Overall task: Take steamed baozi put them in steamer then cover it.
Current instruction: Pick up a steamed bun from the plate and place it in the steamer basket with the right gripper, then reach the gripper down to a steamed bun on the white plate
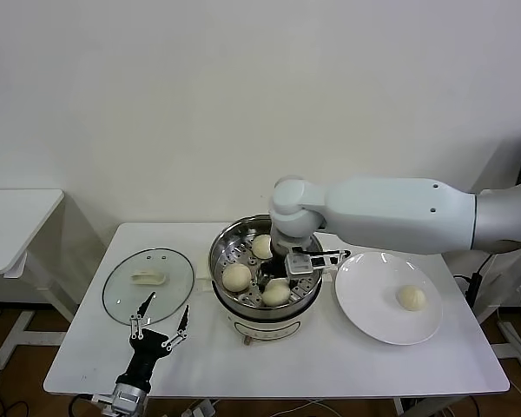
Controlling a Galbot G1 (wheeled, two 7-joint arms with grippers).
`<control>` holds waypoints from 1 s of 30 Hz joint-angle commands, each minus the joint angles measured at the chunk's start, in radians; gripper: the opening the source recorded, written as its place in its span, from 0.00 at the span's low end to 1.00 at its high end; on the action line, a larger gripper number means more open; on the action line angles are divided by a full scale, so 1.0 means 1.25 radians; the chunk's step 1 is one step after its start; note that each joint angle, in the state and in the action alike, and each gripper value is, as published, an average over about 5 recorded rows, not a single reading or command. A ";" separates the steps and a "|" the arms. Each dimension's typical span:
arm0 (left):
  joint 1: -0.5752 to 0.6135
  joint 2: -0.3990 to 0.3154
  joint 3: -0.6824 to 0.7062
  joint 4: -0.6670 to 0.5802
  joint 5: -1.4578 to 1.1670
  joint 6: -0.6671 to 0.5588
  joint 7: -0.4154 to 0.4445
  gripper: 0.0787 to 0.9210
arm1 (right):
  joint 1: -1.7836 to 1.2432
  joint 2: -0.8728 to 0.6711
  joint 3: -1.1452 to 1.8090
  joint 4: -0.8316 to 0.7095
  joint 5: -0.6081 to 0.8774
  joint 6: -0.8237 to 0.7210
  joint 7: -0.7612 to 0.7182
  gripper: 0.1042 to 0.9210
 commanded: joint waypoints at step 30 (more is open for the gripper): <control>-0.004 0.000 -0.001 0.012 -0.001 0.006 0.003 0.88 | 0.016 -0.324 0.165 -0.404 0.376 -0.479 -0.183 0.88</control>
